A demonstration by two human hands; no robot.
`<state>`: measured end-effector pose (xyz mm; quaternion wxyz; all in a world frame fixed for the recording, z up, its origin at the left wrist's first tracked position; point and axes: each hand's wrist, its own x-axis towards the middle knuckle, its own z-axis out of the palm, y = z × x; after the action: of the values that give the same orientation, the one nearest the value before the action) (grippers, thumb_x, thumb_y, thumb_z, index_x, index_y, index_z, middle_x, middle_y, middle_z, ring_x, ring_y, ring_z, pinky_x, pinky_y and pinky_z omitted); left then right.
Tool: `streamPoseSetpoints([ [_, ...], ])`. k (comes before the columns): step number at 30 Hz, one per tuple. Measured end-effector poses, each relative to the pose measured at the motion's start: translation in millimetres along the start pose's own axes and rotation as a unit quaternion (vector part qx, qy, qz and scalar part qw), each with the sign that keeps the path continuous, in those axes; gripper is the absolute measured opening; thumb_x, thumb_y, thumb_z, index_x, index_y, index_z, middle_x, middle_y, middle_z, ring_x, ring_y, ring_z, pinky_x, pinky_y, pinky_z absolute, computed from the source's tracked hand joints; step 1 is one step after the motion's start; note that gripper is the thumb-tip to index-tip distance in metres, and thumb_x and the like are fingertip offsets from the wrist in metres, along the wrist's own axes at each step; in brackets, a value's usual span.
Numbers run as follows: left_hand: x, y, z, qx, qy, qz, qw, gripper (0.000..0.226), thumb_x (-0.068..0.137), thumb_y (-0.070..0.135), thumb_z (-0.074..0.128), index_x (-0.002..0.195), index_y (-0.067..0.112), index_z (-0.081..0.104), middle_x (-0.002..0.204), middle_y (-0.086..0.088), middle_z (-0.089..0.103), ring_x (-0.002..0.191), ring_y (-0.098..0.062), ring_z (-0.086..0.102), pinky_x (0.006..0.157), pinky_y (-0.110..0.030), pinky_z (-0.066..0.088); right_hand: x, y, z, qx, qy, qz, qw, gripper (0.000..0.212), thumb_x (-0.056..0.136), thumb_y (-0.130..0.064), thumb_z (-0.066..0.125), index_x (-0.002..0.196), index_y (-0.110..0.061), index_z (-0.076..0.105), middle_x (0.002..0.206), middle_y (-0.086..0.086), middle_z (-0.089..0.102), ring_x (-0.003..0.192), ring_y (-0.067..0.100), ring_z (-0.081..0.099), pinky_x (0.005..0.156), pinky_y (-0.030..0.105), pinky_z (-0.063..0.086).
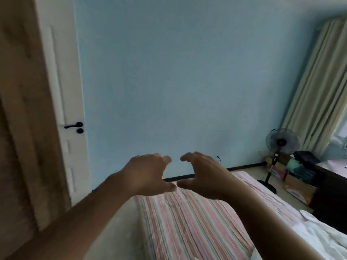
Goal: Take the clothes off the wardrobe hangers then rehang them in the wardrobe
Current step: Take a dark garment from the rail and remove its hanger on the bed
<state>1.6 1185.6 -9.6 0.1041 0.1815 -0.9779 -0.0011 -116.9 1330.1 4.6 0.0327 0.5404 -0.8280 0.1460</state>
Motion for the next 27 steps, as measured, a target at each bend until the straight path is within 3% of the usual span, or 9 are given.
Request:
streamPoseSetpoints([
  [5,-83.8,-48.3,-49.8,0.041,0.052,-0.061,0.996,0.080,0.079,0.072,0.056,0.146,0.037,0.031,0.142,0.009,0.051,0.124,-0.016,0.053,0.097,-0.035,0.042,10.7,-83.6,-14.1,0.004,-0.010,-0.099,0.995,0.072,0.081,-0.052,0.072,0.143,-0.030,0.042,0.142,-0.009,0.051,0.124,0.013,0.051,0.102,0.036,0.045],
  [10,-153.2,-78.6,-89.4,0.009,0.107,-0.159,0.981,0.080,0.077,0.068,0.065,0.145,0.043,0.032,0.148,0.012,0.046,0.123,-0.014,0.055,0.078,-0.025,0.043,17.1,-156.8,-24.5,0.020,-0.020,-0.213,0.977,0.065,0.081,-0.054,0.073,0.137,-0.033,0.047,0.134,-0.011,0.056,0.115,0.010,0.055,0.098,0.033,0.049],
  [13,-196.1,-90.1,-111.9,0.005,0.120,-0.218,0.969,0.073,0.077,0.067,0.066,0.140,0.044,0.038,0.139,0.014,0.053,0.112,-0.008,0.059,0.071,-0.023,0.043,22.2,-203.5,-29.6,0.033,-0.026,-0.283,0.958,0.063,0.081,-0.051,0.074,0.135,-0.029,0.050,0.134,-0.009,0.058,0.109,0.008,0.056,0.093,0.029,0.050],
  [16,-239.0,-96.7,-131.8,-0.020,0.124,-0.282,0.951,0.054,0.076,0.063,0.068,0.124,0.046,0.051,0.109,0.018,0.063,0.090,-0.002,0.061,0.072,-0.029,0.053,25.0,-247.6,-26.8,0.045,-0.031,-0.348,0.936,0.061,0.081,-0.048,0.075,0.134,-0.026,0.052,0.132,-0.006,0.060,0.110,0.014,0.060,0.090,0.031,0.054],
  [18,-266.9,-98.7,-139.9,-0.030,0.128,-0.320,0.938,0.045,0.077,0.058,0.070,0.116,0.042,0.057,0.099,0.018,0.064,0.087,-0.003,0.062,0.075,-0.036,0.056,24.4,-274.1,-19.6,0.050,-0.041,-0.387,0.920,0.061,0.082,-0.046,0.075,0.135,-0.026,0.052,0.132,-0.006,0.060,0.110,0.015,0.061,0.091,0.032,0.054],
  [23,-346.0,-99.5,-150.4,-0.044,0.139,-0.423,0.894,0.060,0.078,0.062,0.069,0.131,0.041,0.052,0.112,0.021,0.057,0.096,-0.001,0.057,0.085,-0.031,0.053,17.5,-334.2,-0.9,0.064,-0.077,-0.474,0.875,0.064,0.082,-0.045,0.075,0.138,-0.031,0.047,0.132,-0.009,0.056,0.113,0.011,0.056,0.096,0.034,0.050],
  [27,-406.6,-91.7,-148.9,-0.007,0.094,-0.502,0.859,0.067,0.080,0.065,0.064,0.138,0.037,0.045,0.116,0.015,0.054,0.094,0.002,0.053,0.080,-0.024,0.049,2.7,-380.8,14.4,0.079,-0.107,-0.528,0.839,0.061,0.081,-0.044,0.076,0.135,-0.035,0.048,0.127,-0.013,0.056,0.110,0.008,0.056,0.091,0.030,0.051],
])
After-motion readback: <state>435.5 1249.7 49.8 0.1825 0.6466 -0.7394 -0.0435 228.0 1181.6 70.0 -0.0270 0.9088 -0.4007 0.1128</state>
